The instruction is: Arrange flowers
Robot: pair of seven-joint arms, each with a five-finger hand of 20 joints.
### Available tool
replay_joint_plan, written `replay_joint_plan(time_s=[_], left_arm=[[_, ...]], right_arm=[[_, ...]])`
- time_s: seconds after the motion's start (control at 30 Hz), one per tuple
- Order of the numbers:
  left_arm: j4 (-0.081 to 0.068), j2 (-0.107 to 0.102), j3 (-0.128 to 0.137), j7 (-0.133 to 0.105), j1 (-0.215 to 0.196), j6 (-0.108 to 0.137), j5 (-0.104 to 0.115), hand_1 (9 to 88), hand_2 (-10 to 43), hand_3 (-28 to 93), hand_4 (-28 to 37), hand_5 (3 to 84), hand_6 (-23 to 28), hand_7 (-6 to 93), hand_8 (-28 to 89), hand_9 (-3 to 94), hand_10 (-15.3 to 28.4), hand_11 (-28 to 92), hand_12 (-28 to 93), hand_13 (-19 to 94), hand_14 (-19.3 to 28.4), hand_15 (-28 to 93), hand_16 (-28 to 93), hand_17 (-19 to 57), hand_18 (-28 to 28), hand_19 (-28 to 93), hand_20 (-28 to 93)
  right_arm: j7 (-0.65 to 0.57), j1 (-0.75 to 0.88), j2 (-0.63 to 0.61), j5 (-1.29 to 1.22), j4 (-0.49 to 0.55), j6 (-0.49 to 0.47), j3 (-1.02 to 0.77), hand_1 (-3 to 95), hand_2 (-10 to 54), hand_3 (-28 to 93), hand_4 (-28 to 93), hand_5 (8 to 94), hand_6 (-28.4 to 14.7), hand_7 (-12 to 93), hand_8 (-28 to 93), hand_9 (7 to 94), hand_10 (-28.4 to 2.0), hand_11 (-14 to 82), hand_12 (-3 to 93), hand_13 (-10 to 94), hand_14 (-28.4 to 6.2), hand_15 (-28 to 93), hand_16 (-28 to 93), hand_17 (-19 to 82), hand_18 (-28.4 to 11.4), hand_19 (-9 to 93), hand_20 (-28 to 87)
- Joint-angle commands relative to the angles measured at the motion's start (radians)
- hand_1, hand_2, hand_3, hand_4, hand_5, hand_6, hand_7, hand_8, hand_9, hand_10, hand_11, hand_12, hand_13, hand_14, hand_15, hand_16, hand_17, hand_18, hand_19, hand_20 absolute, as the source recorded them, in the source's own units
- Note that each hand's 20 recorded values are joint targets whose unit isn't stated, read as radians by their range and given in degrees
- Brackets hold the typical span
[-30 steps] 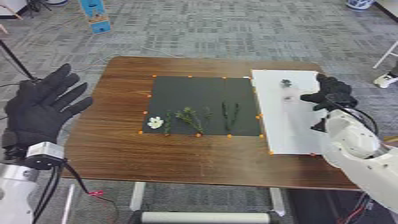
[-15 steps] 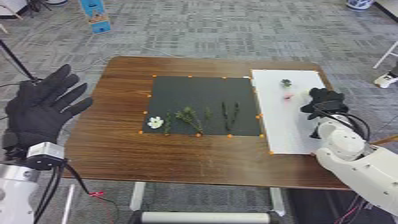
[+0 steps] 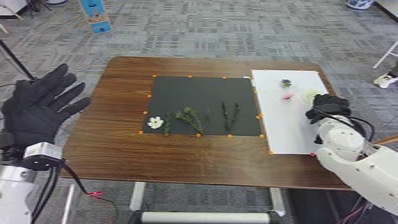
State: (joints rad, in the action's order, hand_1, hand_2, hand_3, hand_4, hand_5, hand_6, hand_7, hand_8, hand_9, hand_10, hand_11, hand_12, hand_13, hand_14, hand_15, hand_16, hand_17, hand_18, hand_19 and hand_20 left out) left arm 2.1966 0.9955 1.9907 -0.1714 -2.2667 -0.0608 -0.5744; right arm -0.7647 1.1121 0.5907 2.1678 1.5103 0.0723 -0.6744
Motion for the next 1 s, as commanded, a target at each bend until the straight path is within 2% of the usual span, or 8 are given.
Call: replay_joint_plan(time_s=[0.03, 0.1, 0.2, 0.4, 0.6, 0.77, 0.9, 1.0], left_arm=[[0.004, -0.010, 0.006, 0.008, -0.003, -0.003, 0.001, 21.3, -4.8, 63, -28.3, 28.6, 3.1, 13.9, -8, 24.3, 11.4, 13, 16, 20, 14.6, 13, 4, -9.2, 25.8, 42, 1], [0.005, -0.011, 0.007, 0.009, -0.005, -0.005, 0.003, 21.5, -4.6, 62, -28.3, 28.6, 3.1, 13.9, -8, 24.3, 11.4, 13, 16, 20, 14.6, 13, 4, -9.2, 25.8, 42, 1], [0.006, -0.012, 0.010, 0.010, -0.009, -0.008, 0.002, 21.6, -4.5, 62, -28.3, 28.5, 3.1, 13.9, -8, 24.3, 11.4, 13, 16, 20, 14.6, 13, 4, -9.3, 25.9, 42, 1], [0.012, -0.011, 0.025, 0.008, -0.023, -0.010, 0.002, 21.3, -4.5, 63, -28.3, 28.5, 3.1, 13.9, -8, 24.2, 11.4, 13, 16, 20, 14.6, 13, 4, -9.3, 25.9, 42, 1], [0.019, -0.010, 0.058, 0.006, -0.042, -0.004, 0.005, 20.9, -4.9, 63, -28.3, 28.4, 3.0, 14.0, -8, 24.2, 11.3, 13, 16, 20, 14.6, 13, 4, -9.3, 26.1, 42, 1], [0.009, -0.026, 0.039, 0.029, -0.003, -0.011, -0.005, 21.0, -5.3, 63, -28.3, 28.4, 3.0, 14.0, -8, 24.0, 11.3, 13, 16, 20, 14.6, 13, 4, -9.3, 26.3, 42, 1], [-0.010, -0.044, -0.004, 0.044, 0.055, -0.021, -0.003, 21.2, -5.3, 63, -28.3, 28.4, 3.0, 13.8, -8, 24.1, 11.3, 13, 16, 20, 14.6, 13, 4, -9.3, 26.3, 42, 1], [-0.016, -0.050, -0.029, 0.040, 0.083, -0.020, -0.005, 21.2, -5.3, 63, -28.3, 28.4, 3.0, 13.8, -8, 24.1, 11.3, 13, 16, 20, 14.6, 13, 4, -9.3, 26.3, 42, 0]], right_arm=[[0.009, -0.031, -0.003, 0.007, -0.012, 0.016, 0.025, 45.4, -9.5, 81, -28, 61.1, 1.8, 32, -5, 68.5, -7.5, 20.7, 37.0, 67, -7.2, 86, 32, 35, -20.8, 89, 51], [0.023, -0.037, -0.004, 0.003, -0.014, 0.056, 0.040, 51.9, -9.5, 80, -27, 64.5, 2.4, 39, 0, 74.9, -6.6, 19.8, 45.2, 69, -5.9, 85, 33, 37, -20.2, 91, 51], [0.061, -0.044, -0.008, 0.000, -0.013, 0.105, 0.051, 56.9, -9.5, 79, -28, 71.0, 2.5, 42, 3, 80.7, -5.8, 24.0, 47.2, 72, -4.3, 84, 34, 40, -19.4, 91, 50], [0.109, -0.074, -0.013, 0.025, 0.057, 0.219, 0.076, 57.7, -9.5, 80, -28, 74.7, 1.8, 41, 0, 83.1, -6.1, 24.5, 46.2, 74, -4.1, 84, 35, 41, -19.8, 92, 51], [0.270, -0.195, 0.055, -0.075, 0.126, 0.305, 0.175, 57.6, -9.5, 81, -28, 75.1, 1.6, 41, 0, 83.3, -6.5, 25.0, 45.8, 74, -4.3, 84, 36, 41, -20.2, 92, 51], [0.399, -0.361, 0.236, -0.117, 0.044, 0.299, 0.337, 57.1, -9.5, 82, -28, 74.9, 1.8, 42, -1, 83.0, -6.1, 25.5, 45.3, 74, -4.4, 84, 36, 41, -20.2, 92, 52], [0.429, -0.431, 0.356, -0.127, -0.015, 0.303, 0.434, 56.5, -9.5, 83, -28, 77.5, 2.0, 39, -2, 84.1, -6.0, 25.0, 44.1, 74, -4.5, 84, 36, 41, -20.1, 92, 52], [0.437, -0.470, 0.414, -0.119, -0.049, 0.312, 0.498, 56.4, -9.5, 83, -28, 78.0, 2.4, 38, -2, 84.4, -5.8, 24.6, 44.1, 74, -4.6, 84, 36, 41, -20.2, 92, 52]])
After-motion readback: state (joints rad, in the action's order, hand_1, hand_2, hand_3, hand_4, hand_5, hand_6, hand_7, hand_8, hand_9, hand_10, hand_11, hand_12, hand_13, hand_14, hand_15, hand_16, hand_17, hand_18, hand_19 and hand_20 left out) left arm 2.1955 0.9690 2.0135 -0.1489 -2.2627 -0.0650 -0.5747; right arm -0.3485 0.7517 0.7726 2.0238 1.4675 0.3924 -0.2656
